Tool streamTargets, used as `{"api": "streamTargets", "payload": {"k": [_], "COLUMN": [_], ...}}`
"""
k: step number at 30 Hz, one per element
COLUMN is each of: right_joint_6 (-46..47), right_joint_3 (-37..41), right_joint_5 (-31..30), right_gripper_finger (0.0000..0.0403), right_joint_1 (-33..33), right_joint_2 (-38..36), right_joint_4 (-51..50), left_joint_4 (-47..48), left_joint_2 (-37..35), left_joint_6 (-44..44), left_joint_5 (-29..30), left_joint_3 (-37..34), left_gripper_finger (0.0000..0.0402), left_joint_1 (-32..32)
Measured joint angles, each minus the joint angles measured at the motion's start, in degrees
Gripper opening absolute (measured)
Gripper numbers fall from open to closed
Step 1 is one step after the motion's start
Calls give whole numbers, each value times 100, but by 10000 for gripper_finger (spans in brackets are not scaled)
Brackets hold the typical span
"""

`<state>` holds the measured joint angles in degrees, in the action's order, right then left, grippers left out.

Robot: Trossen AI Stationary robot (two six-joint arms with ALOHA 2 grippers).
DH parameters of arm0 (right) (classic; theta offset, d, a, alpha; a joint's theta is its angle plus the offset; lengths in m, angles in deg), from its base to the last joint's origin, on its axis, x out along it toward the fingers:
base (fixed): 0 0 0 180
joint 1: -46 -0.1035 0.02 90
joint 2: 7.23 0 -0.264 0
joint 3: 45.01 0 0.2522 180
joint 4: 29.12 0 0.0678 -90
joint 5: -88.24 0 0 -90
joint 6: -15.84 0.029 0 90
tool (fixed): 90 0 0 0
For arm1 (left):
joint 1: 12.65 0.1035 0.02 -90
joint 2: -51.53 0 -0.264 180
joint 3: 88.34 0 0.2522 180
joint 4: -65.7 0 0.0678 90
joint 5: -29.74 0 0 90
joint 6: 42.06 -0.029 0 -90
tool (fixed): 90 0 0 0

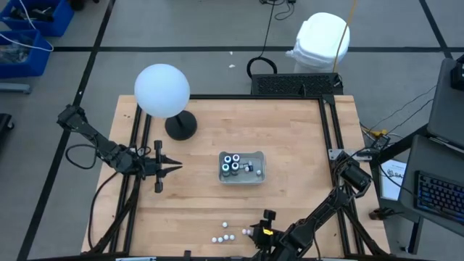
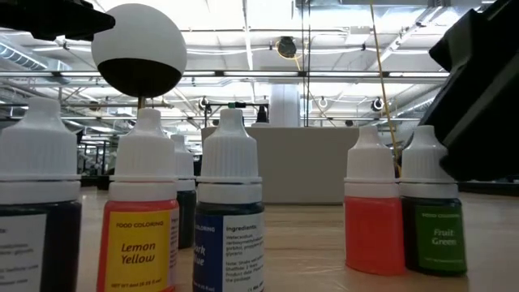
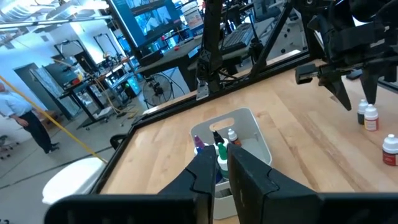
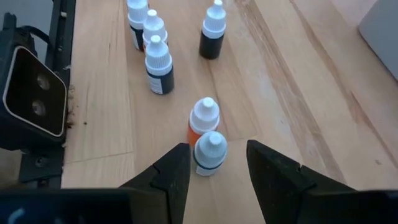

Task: Pick & Place food coloring
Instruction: Put the small green food coloring bottle into the gray bin

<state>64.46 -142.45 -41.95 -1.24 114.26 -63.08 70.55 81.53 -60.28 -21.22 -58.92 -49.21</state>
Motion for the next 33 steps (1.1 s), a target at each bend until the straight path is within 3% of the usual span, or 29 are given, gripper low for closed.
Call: {"api": "streamTargets", "payload": {"k": [19,33], "right_joint_6": [2,32], "right_joint_3": [2,794], "right_joint_5": [0,474], "right_gripper_finger": [139,132], "right_joint_1": [37,204], "right_joint_2": [0,7], "right_joint_4": [120,1327], "left_joint_4": [-15,-35], "left_joint_2": [0,0], "left_joint_6": [22,37], "left_joint_5": [-2,-7], "left_joint_3": [0,2], "left_gripper_finger": [49,49], "left_joint_1": [0,0]}}
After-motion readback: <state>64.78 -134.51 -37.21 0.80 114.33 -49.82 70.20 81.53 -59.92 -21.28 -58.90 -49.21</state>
